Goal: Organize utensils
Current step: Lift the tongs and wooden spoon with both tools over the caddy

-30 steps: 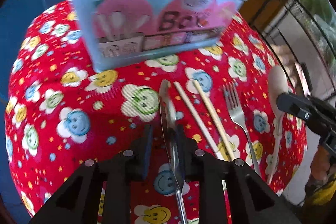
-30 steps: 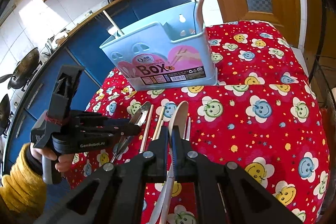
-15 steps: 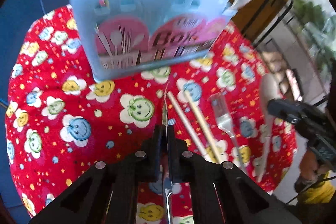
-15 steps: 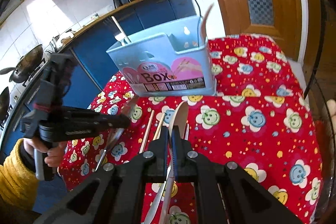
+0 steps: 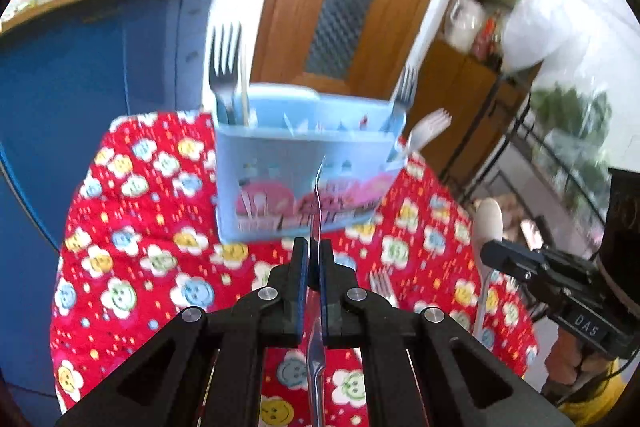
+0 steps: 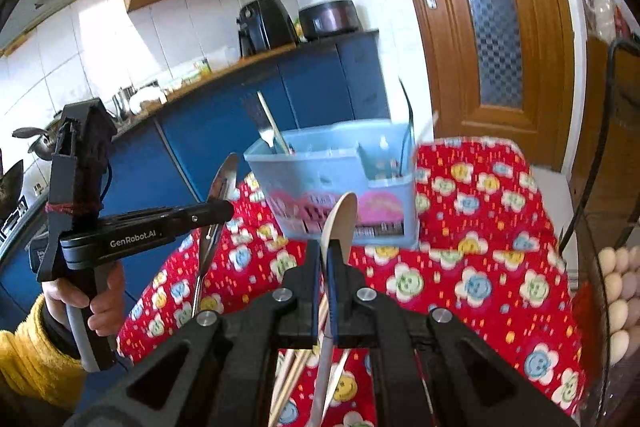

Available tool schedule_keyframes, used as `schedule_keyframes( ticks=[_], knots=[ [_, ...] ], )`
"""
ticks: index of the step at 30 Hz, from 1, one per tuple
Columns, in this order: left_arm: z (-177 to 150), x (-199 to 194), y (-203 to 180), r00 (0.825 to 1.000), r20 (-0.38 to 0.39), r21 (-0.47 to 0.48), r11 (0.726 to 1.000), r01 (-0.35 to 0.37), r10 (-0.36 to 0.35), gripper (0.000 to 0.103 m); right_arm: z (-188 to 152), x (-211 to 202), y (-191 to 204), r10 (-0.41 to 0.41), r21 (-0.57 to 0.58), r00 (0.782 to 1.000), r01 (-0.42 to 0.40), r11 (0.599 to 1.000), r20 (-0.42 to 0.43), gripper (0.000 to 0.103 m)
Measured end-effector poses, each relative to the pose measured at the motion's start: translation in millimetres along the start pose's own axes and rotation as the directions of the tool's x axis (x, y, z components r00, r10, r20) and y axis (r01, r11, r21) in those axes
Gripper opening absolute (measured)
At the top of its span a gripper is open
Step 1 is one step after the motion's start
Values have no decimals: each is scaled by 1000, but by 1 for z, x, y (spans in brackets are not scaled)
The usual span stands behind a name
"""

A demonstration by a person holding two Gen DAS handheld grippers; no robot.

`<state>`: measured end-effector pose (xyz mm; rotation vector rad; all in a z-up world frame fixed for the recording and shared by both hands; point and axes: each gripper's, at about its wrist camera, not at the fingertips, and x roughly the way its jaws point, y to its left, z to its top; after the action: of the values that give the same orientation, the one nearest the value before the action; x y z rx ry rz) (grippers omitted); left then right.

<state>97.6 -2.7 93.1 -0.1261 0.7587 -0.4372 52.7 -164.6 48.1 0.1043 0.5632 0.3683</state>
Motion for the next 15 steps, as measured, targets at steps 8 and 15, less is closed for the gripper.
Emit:
schedule_keyframes(
  ticks=[8, 15],
  knots=[
    [38, -32, -6, 978, 202, 24, 998, -59, 53, 5, 37, -5, 6, -3, -20, 996, 5, 1000, 88, 5],
    [72, -37, -7, 951, 302, -7, 998, -61, 60, 5, 68, 4, 8, -37, -67, 991, 46, 997, 125, 5]
  ],
)
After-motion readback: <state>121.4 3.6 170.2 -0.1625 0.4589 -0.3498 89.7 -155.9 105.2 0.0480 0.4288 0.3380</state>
